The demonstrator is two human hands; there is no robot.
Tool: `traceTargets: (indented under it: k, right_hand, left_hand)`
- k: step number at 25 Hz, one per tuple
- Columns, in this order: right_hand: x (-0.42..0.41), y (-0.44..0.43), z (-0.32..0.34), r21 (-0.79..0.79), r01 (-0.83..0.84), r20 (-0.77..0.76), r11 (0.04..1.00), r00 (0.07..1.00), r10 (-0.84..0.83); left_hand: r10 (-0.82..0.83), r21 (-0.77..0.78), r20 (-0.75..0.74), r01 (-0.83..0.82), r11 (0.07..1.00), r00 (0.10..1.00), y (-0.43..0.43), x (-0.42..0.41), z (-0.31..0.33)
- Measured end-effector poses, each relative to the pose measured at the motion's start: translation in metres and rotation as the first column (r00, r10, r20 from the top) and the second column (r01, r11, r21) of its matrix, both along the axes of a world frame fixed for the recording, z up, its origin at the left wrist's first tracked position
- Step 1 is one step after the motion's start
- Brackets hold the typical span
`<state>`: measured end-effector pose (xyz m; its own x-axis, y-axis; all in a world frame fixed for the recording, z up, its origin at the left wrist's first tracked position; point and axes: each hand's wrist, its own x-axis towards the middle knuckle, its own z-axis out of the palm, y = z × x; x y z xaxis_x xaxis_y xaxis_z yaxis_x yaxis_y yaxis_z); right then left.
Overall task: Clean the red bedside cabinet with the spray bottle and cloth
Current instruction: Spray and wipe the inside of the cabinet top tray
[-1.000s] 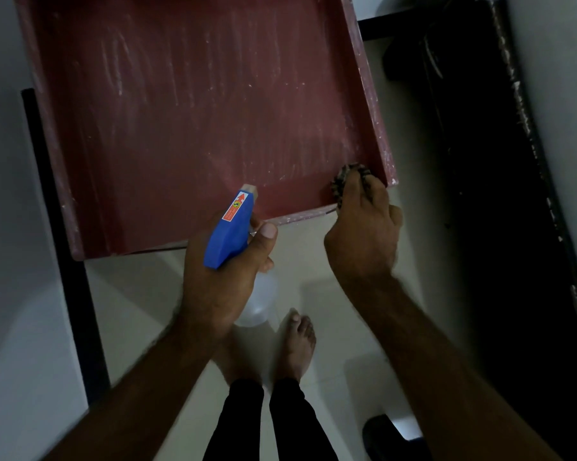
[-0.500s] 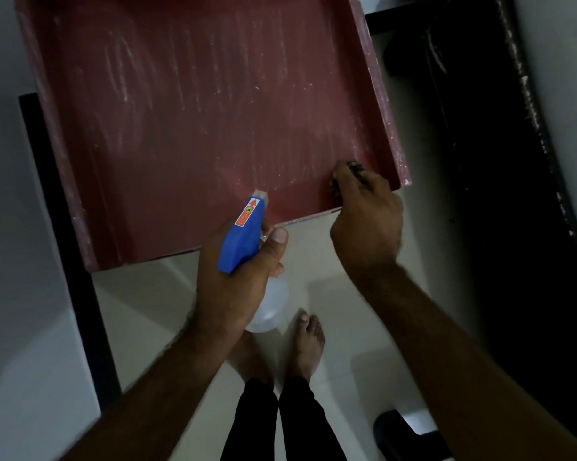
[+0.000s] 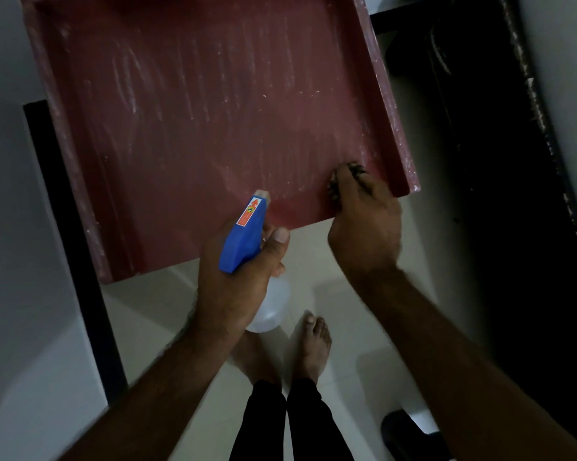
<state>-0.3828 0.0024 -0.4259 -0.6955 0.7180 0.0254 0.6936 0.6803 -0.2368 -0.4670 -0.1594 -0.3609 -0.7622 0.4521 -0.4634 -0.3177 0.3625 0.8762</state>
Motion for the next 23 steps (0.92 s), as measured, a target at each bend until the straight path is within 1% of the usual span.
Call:
traceTargets:
  k: [2, 4, 7, 9, 14, 19, 23]
  right_hand:
    - [0.009, -0.01, -0.003, 0.047, -0.059, -0.013, 0.997, 0.998, 0.06]
    - [0.016, -0.006, -0.003, 0.06, -0.058, -0.011, 0.996, 0.998, 0.059]
    - [0.0, 0.013, -0.004, 0.019, 0.037, 0.033, 0.999, 0.999, -0.037]
    - [-0.011, 0.02, -0.004, -0.006, 0.065, 0.068, 0.998, 0.996, -0.065]
    - [0.003, 0.017, 0.005, -0.027, 0.17, 0.164, 0.985, 0.973, -0.163]
    - [-0.033, 0.037, 0.003, -0.006, 0.114, 0.166, 0.993, 0.98, -0.112]
    - [-0.014, 0.022, 0.012, -0.057, 0.119, 0.148, 0.991, 0.983, -0.109]
  left_hand:
    - [-0.007, -0.002, 0.011, 0.007, 1.0, 1.0, 0.001, 0.0, 0.002]
    - [-0.008, 0.003, 0.02, 0.008, 1.0, 1.0, 0.003, 0.001, 0.003]
    - [-0.017, 0.008, 0.016, 0.017, 1.0, 1.0, 0.007, 0.002, 0.002]
    - [-0.029, 0.003, 0.008, 0.029, 1.0, 1.0, 0.008, 0.002, 0.001]
    - [-0.041, 0.008, 0.014, 0.041, 0.999, 0.999, 0.011, 0.001, 0.004]
    - [-0.02, 0.014, 0.024, 0.02, 1.0, 1.0, 0.018, 0.002, 0.004]
    - [-0.021, 0.015, 0.026, 0.021, 1.0, 0.999, 0.021, 0.002, 0.005]
